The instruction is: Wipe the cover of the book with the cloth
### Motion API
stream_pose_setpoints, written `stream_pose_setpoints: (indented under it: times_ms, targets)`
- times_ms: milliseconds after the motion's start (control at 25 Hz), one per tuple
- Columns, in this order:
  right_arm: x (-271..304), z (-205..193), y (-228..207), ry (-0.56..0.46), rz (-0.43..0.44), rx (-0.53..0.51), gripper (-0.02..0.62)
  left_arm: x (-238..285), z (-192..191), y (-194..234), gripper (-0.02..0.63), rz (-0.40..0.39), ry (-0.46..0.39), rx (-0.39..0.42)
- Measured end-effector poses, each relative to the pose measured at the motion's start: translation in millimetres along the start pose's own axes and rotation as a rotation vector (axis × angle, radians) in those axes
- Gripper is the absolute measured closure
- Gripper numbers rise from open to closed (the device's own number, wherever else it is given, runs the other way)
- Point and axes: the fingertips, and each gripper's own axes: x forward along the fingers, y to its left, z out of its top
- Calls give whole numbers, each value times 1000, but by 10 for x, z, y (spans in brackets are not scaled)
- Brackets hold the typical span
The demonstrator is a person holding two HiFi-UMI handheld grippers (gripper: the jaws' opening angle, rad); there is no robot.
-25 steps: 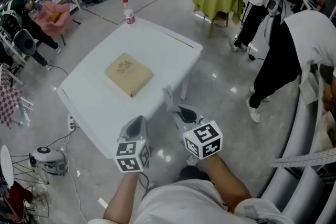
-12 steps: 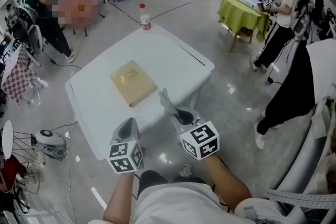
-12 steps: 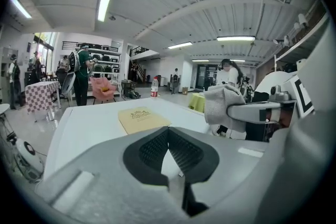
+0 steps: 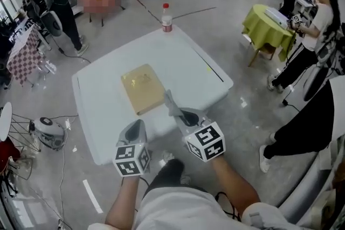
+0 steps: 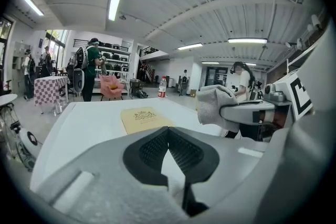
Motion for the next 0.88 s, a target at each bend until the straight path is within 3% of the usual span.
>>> stream_pose_setpoints:
  times_ms: [560,880]
  targets:
    - [1583,390,-510,119,147,-211,578,897,173,842,600,113,19,-104]
    - [2582,462,-713,256,201,-424,578,1248,271,1211,598,134,24,-147]
